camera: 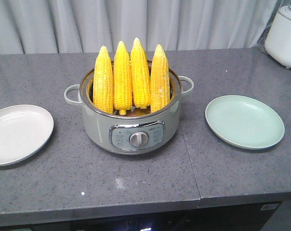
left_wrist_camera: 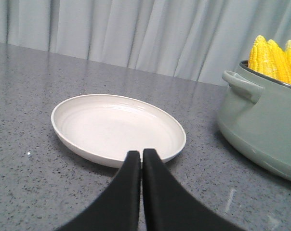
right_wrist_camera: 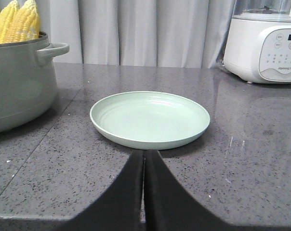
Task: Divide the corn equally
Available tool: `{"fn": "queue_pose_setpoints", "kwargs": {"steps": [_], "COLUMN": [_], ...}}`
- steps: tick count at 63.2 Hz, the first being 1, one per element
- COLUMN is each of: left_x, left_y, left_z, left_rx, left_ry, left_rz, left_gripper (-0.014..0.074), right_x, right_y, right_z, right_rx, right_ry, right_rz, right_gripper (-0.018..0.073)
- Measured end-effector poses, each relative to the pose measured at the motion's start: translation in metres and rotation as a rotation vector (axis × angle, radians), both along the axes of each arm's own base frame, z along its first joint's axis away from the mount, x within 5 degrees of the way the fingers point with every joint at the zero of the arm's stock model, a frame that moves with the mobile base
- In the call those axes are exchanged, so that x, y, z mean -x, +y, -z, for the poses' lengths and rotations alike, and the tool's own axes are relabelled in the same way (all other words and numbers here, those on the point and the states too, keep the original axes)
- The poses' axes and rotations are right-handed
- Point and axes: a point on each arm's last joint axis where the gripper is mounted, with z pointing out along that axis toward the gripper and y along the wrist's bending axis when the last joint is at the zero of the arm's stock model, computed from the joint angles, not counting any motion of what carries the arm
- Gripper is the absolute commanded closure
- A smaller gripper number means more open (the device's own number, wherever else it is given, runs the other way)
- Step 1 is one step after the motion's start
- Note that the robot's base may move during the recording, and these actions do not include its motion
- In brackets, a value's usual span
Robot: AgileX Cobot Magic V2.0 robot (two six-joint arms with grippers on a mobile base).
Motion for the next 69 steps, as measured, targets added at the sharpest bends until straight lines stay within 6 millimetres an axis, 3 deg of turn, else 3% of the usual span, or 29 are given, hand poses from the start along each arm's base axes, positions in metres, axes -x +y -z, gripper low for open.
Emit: {"fn": "queue_pose_setpoints", "kwargs": {"steps": [69], "left_x": [0.0000], "left_y": [0.0000], "left_z": [0.0000], "left_rx": [0.000], "left_ry": [0.000], "left_rz": [0.000], "left_gripper": [0.0603], "right_x": [0.0000], "right_y": [0.0000], "right_z": [0.0000], "right_rx": [0.000], "right_ry": [0.000], "right_rz": [0.000], "right_gripper": [0.0565]}}
